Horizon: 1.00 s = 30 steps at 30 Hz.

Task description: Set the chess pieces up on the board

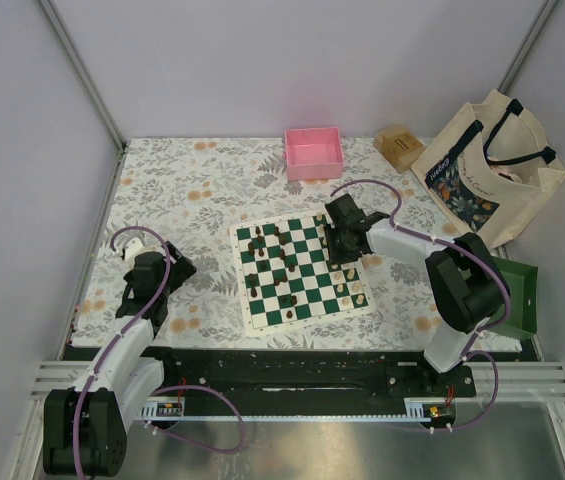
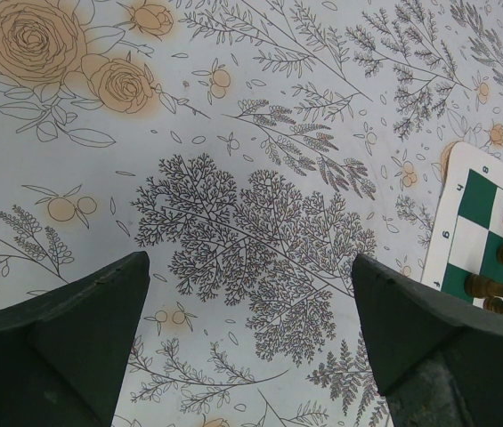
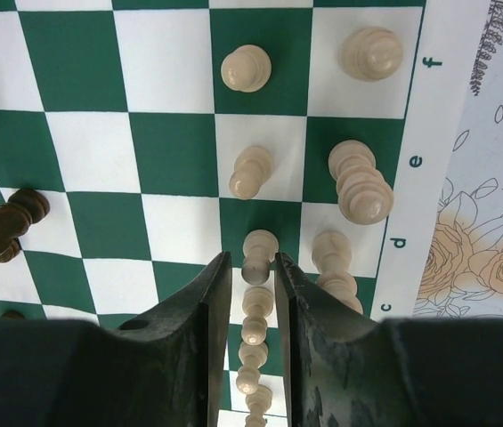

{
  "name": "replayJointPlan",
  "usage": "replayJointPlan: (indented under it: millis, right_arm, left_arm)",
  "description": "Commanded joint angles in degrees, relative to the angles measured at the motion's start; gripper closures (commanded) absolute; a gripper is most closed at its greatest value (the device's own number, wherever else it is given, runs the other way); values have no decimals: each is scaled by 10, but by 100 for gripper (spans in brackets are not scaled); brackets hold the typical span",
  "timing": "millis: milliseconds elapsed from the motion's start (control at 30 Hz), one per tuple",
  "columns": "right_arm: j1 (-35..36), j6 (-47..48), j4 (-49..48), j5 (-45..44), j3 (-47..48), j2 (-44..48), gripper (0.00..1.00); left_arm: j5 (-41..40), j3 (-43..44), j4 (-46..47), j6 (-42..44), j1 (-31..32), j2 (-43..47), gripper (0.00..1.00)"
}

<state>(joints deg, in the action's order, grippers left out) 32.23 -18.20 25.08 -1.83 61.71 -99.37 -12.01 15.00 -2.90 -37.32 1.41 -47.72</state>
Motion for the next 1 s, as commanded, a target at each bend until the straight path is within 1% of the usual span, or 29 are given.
replayJointPlan:
  millis: [0,167,733,833,967]
  right_arm:
    - [-2,4,-6,8,24,4,65]
    - [-2,4,1,10,31,8,64]
    - [-2,8,19,10,41,93,59]
    - [5,4,22,16,41,102,60]
    - [40,-6,16,16,41,108,59]
  left_arm:
    - [1,15,30,4,-1,4,1]
    - [1,15,30,3,0,4,1]
    - [1,16,30,4,0,3,1]
    - [1,16,31,5,-1,3,1]
    - [1,16,30,5,0,2,1]
